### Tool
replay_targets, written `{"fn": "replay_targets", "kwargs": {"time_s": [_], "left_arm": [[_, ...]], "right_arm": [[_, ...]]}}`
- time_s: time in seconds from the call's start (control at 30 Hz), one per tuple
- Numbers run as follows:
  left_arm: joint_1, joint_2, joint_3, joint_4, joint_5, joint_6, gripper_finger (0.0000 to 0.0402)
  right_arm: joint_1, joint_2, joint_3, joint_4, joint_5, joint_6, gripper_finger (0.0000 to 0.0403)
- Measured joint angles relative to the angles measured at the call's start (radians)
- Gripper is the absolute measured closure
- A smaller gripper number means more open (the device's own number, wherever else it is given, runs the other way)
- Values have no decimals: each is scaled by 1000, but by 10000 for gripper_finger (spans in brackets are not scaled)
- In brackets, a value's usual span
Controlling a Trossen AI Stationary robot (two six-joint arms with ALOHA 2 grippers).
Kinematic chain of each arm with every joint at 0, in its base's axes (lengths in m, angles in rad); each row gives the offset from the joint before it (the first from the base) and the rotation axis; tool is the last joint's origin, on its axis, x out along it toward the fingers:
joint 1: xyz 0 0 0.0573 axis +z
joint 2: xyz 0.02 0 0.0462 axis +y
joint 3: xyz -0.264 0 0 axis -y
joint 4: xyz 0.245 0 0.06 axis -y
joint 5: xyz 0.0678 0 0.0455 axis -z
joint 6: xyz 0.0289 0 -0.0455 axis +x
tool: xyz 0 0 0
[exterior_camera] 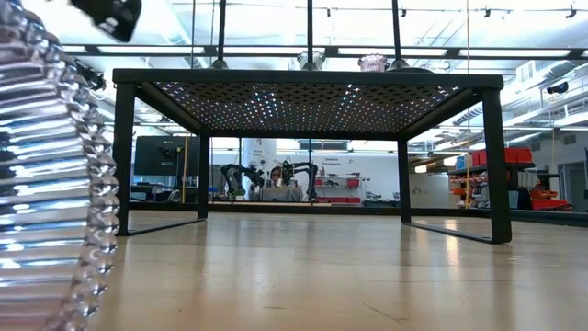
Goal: Pick & Place candle stick holders
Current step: Put the pink candle holder on the shelf aligned with the candle holders
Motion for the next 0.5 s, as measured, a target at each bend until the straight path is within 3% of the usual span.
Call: {"fn": "replay_targets", "kwargs": {"time_s": [0.33,0.5], "left_arm": [[-178,257,0,48,-90,-278,222],[-212,397,96,35,-87,-355,232]], "right_arm": [[-1,0,0,1,1,16,211],[-1,0,0,1,2,16,211]]}}
